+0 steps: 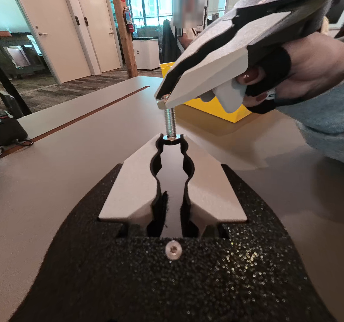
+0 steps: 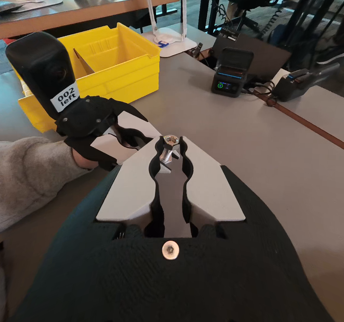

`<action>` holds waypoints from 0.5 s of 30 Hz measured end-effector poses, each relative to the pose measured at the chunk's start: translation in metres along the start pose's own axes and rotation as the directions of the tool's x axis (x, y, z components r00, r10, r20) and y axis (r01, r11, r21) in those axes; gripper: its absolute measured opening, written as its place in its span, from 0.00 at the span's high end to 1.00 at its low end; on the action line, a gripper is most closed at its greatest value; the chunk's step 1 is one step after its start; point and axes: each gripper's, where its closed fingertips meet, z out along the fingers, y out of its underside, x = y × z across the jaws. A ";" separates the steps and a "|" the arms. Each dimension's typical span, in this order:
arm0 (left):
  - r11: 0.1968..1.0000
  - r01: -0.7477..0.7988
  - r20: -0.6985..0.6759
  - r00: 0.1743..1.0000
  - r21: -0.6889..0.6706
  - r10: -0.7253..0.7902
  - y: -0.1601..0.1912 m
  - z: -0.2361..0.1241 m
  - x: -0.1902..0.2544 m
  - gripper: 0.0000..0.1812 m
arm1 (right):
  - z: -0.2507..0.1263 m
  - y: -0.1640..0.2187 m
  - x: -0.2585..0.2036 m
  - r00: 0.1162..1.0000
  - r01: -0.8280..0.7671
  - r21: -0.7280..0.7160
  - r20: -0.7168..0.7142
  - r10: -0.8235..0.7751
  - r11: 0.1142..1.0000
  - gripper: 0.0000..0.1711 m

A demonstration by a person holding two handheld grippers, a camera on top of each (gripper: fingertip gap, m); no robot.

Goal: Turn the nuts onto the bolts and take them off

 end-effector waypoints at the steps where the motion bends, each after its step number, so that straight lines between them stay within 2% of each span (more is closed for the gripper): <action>1: 1.000 0.002 0.004 1.000 0.006 -0.002 -0.001 0.000 -0.001 0.91 | 0.000 -0.001 0.000 1.000 -0.010 0.013 -0.006 0.010 1.000 0.91; 15: 0.999 -0.015 0.031 0.999 0.039 0.014 -0.006 -0.003 -0.004 0.91 | 0.000 -0.009 -0.003 0.996 0.053 0.198 -0.075 -0.038 0.979 0.90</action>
